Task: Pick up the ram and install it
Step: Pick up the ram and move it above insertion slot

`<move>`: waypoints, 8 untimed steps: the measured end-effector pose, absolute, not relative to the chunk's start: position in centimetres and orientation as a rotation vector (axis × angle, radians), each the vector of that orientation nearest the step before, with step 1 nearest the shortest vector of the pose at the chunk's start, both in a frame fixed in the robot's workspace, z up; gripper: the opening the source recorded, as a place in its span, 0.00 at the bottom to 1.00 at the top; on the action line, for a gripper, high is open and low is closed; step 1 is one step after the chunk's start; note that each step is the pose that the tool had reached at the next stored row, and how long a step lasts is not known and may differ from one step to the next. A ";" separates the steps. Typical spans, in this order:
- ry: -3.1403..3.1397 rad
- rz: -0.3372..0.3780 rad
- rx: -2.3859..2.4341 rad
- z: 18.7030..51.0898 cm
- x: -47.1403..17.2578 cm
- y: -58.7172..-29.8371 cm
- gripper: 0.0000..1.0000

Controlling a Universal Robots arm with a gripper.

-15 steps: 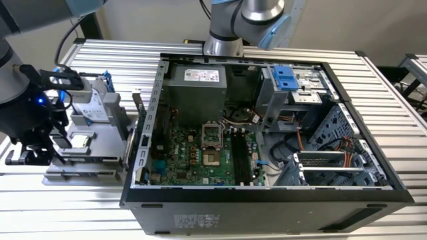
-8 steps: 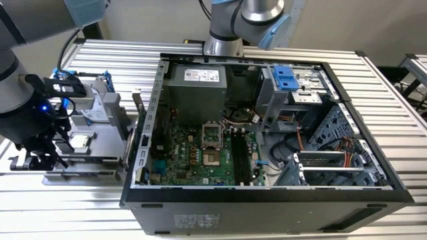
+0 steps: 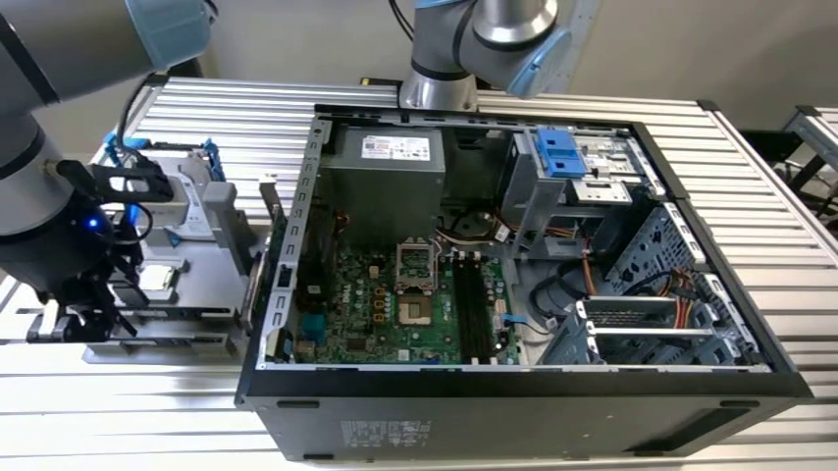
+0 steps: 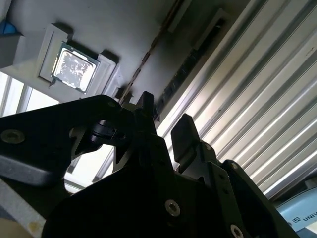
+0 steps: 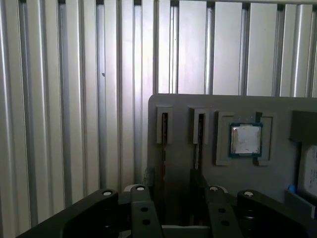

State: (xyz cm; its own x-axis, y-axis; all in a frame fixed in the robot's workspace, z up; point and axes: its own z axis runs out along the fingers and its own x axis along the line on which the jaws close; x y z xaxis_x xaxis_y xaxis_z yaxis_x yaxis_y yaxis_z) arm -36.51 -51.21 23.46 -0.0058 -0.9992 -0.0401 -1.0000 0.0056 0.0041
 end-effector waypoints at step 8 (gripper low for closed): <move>2.210 0.049 -2.197 22.2 -36.5 -51.3 1.00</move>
State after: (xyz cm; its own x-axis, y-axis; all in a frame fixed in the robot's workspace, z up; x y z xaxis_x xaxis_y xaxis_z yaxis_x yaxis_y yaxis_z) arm -36.51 -51.28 22.23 -0.0060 -0.9992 -0.0401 -1.0000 0.0058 0.0041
